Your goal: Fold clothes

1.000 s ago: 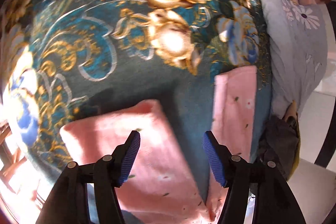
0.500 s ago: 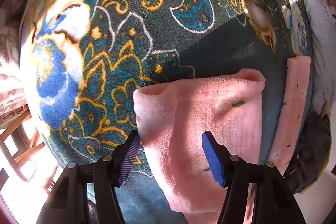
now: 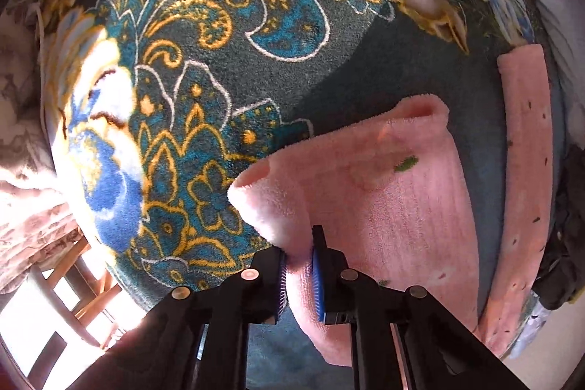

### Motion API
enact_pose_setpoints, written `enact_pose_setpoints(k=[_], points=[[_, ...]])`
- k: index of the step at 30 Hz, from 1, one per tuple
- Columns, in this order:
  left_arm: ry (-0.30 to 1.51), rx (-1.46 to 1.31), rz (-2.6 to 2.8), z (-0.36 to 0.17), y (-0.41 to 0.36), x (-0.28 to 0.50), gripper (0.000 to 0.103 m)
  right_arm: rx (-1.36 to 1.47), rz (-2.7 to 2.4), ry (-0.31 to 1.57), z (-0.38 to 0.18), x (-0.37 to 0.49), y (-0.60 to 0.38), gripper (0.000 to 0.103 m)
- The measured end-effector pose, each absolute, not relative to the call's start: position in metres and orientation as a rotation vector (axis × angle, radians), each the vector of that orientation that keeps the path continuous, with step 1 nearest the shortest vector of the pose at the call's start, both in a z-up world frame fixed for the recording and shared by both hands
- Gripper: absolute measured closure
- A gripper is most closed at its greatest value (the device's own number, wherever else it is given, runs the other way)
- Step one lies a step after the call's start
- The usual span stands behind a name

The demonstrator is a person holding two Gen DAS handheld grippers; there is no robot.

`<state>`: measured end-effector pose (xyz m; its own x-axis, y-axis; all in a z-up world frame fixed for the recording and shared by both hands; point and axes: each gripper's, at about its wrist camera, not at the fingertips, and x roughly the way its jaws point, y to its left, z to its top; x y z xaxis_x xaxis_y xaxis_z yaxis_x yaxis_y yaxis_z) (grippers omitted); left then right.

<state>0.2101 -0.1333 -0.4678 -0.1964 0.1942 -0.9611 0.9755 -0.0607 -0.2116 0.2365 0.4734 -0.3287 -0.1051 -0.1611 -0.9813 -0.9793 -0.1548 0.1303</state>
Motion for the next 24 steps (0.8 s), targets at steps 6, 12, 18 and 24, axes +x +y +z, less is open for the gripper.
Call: enact_pose_setpoints(k=[6,12,18,24], points=[[1.398,1.310,-1.331,-0.451,-0.133,0.200,0.091,-1.260,1.284,1.398,-0.355,0.248,0.510,0.044],[1.355,1.281,-1.347,-0.427,-0.125,0.185,0.091,-1.248,1.234,1.473,-0.372,0.246,0.519,0.091],[1.363,1.203,-1.377,-0.392,-0.119,0.170,0.096,-1.202,1.359,1.538,-0.334,0.237,0.532,0.097],[1.453,1.080,-1.420,-0.333,-0.162,0.140,0.097,-1.110,1.524,1.616,-0.275,0.211,0.553,0.098]])
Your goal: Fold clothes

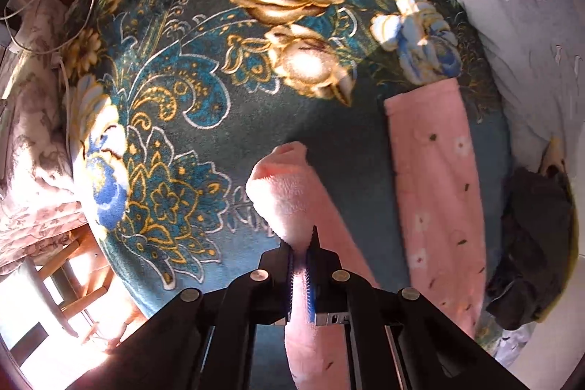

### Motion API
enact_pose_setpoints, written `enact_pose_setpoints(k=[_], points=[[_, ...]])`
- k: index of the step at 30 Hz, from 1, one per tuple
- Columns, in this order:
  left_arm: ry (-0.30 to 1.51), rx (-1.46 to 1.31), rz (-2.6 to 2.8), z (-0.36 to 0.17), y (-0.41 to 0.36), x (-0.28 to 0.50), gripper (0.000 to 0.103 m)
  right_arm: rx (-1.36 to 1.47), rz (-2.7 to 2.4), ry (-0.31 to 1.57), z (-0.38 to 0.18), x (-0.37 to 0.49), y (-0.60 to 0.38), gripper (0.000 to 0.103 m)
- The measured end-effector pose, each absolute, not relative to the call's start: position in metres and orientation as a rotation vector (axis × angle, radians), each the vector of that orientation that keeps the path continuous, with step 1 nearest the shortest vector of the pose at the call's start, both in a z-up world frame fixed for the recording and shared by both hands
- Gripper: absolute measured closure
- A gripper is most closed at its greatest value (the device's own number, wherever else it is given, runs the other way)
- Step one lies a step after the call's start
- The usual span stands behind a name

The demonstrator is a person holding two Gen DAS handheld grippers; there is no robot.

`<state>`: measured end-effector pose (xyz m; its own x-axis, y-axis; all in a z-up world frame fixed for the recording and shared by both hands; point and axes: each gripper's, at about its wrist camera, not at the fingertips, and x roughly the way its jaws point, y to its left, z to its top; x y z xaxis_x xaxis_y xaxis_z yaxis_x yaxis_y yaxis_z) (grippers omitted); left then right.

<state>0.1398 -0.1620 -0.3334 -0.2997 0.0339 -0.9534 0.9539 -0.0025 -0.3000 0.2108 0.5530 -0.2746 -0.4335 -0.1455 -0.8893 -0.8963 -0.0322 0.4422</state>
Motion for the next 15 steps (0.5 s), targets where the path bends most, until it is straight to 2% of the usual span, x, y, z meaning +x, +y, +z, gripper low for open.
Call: enact_pose_setpoints(k=[7,15], points=[[1.449,1.096,-1.463,-0.303,-0.220,0.053,0.097,-1.133,1.688,1.607,-0.239,0.096,0.577,0.098],[1.396,1.202,-1.418,-0.351,-0.280,-0.054,0.097,-1.270,1.674,1.536,-0.270,-0.035,0.577,0.098]])
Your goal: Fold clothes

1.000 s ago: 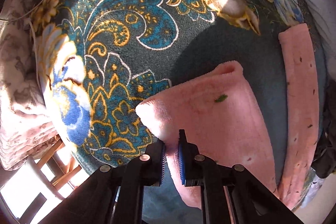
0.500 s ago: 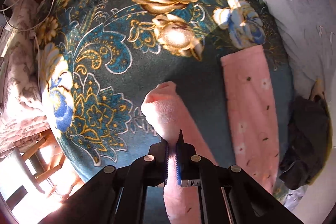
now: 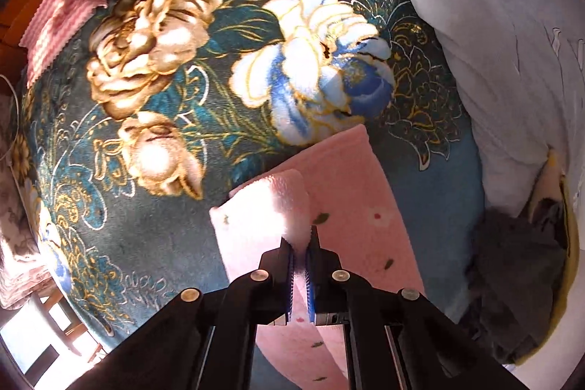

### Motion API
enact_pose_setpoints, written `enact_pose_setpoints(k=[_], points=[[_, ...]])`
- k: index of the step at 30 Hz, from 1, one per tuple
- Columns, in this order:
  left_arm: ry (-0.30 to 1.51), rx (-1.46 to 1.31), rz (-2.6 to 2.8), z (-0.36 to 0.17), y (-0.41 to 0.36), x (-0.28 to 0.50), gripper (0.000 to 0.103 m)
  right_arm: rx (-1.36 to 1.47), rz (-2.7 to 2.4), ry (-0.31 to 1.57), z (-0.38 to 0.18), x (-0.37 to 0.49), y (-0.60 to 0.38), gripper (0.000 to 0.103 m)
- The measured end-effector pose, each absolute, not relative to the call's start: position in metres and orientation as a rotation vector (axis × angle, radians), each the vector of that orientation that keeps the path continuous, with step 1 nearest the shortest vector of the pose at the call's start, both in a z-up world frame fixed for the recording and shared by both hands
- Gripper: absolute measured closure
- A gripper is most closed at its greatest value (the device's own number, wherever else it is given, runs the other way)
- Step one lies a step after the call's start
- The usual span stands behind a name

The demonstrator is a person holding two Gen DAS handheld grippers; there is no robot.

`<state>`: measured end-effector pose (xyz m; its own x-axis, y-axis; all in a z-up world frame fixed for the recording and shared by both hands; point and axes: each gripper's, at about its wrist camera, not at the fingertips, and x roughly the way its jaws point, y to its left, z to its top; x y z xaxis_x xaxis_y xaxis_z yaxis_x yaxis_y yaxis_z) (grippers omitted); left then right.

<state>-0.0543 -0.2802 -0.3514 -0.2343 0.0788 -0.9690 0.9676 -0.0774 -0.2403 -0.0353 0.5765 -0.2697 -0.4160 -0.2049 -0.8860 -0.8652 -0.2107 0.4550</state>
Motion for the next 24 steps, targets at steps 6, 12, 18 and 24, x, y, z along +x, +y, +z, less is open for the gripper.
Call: enact_pose_setpoints(k=[6,12,18,24], points=[[1.370,1.255,-1.447,-0.383,-0.304,-0.103,0.097,-1.305,1.661,1.441,-0.284,-0.082,0.582,0.098],[1.360,1.290,-1.494,-0.404,-0.320,-0.131,0.097,-1.316,1.642,1.373,-0.298,-0.102,0.587,0.098],[1.410,1.296,-1.515,-0.428,-0.326,-0.140,0.095,-1.334,1.624,1.328,-0.315,-0.115,0.582,0.098],[1.508,1.193,-1.702,-0.410,-0.324,-0.121,0.046,-1.377,1.671,1.284,-0.318,-0.125,0.576,0.096]])
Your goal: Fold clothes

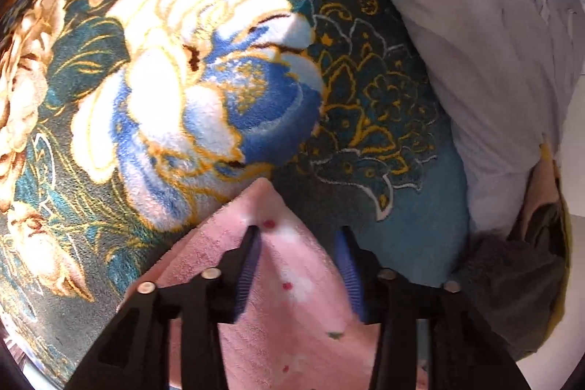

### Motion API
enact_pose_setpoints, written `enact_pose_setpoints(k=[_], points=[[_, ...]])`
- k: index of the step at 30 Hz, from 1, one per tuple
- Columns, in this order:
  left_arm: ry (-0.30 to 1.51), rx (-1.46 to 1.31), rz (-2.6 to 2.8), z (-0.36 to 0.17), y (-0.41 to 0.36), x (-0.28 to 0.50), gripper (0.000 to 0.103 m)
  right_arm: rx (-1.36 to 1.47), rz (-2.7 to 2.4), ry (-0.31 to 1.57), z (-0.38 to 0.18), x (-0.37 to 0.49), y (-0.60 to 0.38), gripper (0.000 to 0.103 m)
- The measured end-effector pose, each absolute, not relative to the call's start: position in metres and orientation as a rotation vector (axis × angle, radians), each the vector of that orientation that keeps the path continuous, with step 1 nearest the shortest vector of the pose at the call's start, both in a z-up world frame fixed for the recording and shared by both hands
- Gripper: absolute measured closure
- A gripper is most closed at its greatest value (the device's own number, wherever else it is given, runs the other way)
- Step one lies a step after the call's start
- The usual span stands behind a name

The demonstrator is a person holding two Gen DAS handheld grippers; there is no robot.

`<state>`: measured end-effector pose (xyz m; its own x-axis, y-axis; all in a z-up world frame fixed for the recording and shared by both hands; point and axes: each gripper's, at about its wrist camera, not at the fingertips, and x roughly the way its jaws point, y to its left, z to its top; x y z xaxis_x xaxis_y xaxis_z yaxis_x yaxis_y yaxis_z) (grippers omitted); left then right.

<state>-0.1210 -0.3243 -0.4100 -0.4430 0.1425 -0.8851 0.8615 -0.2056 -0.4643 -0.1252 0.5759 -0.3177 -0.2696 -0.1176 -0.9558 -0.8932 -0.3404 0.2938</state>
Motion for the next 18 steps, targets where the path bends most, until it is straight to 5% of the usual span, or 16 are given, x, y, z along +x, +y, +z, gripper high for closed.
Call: enact_pose_setpoints(k=[4,7,8,18], points=[[1.404,1.096,-1.815,-0.376,-0.311,-0.080,0.037,-1.387,1.711,1.272,-0.310,-0.122,0.569,0.093],[1.369,1.036,-1.796,-0.373,-0.298,-0.035,0.033,-1.341,1.775,1.302,-0.292,-0.108,0.558,0.063],[1.374,1.017,-1.781,-0.376,-0.293,-0.019,0.032,-1.335,1.796,1.301,-0.285,-0.102,0.552,0.060],[1.641,0.842,-1.627,-0.455,-0.253,0.031,0.033,-1.430,1.694,1.269,-0.258,-0.021,0.514,0.060]])
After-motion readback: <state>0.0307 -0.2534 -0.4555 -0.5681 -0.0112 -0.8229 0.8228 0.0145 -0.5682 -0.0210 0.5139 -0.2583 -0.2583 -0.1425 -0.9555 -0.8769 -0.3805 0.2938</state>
